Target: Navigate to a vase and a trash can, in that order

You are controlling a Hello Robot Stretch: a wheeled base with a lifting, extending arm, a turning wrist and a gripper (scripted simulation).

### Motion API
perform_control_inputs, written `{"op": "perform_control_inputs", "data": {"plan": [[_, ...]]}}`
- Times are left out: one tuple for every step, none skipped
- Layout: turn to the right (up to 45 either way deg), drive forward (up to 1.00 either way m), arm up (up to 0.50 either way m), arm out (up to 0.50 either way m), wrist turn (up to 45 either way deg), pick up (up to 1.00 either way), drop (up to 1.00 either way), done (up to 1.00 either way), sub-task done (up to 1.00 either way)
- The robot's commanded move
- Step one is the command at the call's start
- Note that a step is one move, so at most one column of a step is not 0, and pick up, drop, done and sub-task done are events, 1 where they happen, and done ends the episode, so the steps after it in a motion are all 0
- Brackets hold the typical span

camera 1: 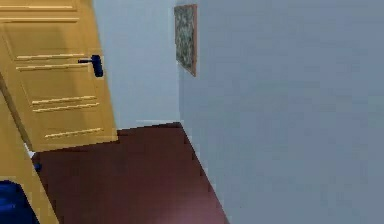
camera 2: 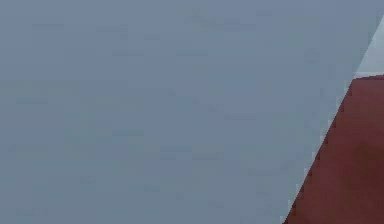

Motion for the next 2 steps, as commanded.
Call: {"op": "perform_control_inputs", "data": {"plan": [[3.0,0.0,0.0,0.0,0.0,0.0,0.0,0.0,0.0],[0.0,0.45,0.0,0.0,0.0,0.0,0.0,0.0,0.0]]}}
